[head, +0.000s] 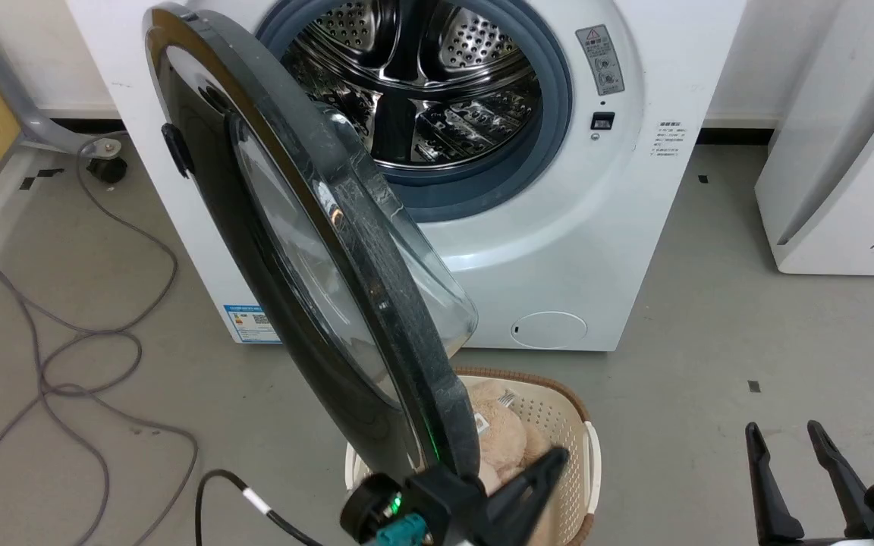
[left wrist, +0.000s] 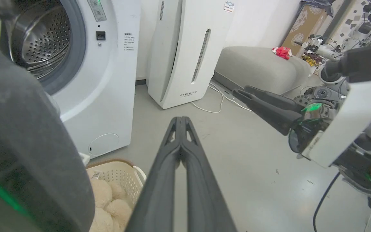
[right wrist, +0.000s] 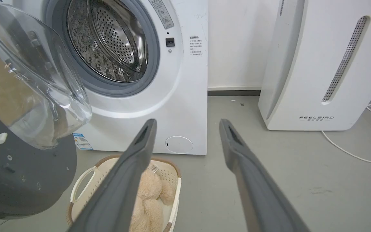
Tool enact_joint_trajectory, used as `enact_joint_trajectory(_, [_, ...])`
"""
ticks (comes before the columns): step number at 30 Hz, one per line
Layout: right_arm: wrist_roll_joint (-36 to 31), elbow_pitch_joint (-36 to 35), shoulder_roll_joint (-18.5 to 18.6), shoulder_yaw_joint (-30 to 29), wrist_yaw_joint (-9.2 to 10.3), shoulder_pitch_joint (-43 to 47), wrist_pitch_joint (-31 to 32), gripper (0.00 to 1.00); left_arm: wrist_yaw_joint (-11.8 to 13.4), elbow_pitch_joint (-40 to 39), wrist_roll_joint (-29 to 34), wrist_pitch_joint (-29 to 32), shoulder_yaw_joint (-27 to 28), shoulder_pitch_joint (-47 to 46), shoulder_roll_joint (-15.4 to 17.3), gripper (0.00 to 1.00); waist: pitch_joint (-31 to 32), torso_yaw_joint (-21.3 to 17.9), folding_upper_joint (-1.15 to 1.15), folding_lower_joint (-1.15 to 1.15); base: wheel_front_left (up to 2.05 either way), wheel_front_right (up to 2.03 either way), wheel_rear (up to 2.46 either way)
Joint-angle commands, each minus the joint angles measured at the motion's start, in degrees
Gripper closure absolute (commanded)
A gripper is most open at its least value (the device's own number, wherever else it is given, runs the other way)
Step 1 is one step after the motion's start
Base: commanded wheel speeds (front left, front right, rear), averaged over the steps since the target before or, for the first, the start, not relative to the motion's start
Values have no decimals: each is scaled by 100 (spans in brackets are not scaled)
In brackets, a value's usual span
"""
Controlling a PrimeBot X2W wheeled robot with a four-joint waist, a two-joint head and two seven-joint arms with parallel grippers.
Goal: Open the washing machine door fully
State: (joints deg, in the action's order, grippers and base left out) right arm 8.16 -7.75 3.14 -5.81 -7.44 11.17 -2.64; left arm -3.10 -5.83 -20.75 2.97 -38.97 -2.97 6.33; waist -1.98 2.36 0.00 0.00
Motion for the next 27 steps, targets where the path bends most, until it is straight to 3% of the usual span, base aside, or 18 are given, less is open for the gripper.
enact_joint_trajectory(1, [30,17,-26,0,-5,-42,-37,0,61,62,41,-102,57,-144,-49,100,-9,-10,0,0,0,0,0])
enact_joint_trajectory(15, [77,105,-26,-22,-5,-107,-145,0,774,653,92,-395,406,-533,-246,100,-57,-67,0,0,0,0,0])
enact_joint_trajectory(27, [81,70,-26,-96,-5,25,-124,0,1035,510,-18,-275,452,-96,-126,100,145,232,0,0,0,0,0])
